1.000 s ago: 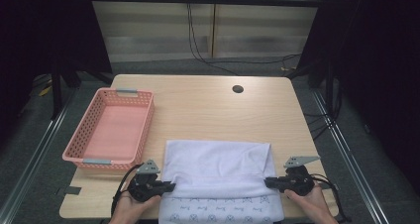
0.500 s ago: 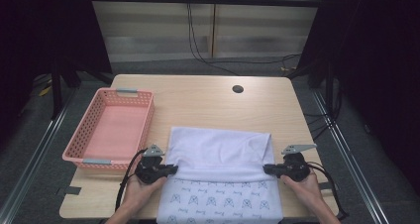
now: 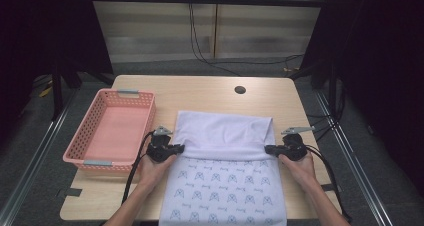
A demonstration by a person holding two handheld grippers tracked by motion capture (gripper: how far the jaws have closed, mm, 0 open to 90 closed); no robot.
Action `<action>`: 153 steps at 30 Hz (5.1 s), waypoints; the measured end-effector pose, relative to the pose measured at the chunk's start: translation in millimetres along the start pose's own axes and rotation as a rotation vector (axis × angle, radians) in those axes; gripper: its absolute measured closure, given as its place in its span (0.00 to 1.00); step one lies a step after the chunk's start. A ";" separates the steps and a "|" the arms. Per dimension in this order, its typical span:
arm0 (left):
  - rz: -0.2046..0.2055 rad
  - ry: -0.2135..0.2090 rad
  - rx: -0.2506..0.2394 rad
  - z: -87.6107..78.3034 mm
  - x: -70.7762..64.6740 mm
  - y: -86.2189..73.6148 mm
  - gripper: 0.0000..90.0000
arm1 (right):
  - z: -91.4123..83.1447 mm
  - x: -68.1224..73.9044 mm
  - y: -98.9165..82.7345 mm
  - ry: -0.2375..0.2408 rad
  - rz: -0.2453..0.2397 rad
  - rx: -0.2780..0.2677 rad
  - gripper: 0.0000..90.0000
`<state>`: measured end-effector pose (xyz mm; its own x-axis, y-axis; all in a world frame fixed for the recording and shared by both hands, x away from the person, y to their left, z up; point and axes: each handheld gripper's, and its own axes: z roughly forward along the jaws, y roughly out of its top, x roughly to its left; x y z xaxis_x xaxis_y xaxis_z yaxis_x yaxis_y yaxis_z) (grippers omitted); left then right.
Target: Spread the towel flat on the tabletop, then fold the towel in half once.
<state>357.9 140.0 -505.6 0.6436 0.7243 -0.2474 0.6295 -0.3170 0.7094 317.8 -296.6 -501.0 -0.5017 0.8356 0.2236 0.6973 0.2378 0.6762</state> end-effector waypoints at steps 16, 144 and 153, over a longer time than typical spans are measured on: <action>-0.022 0.058 -0.001 33.4 27.2 40.4 0.97 | 33.9 -32.1 45.4 -0.085 0.034 -0.007 0.95; 0.148 -0.248 0.062 -27.1 -39.6 -10.3 0.60 | -26.1 40.6 -12.0 0.136 -0.110 -0.030 0.49; 0.181 -0.141 0.097 -14.1 -39.3 -14.6 0.56 | 0.3 36.3 -8.4 0.026 -0.188 0.038 0.50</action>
<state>317.3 124.8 -496.9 0.7997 0.5600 -0.2166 0.5328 -0.4957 0.6858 293.9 -268.1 -498.7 -0.6379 0.7616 0.1138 0.6086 0.4080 0.6806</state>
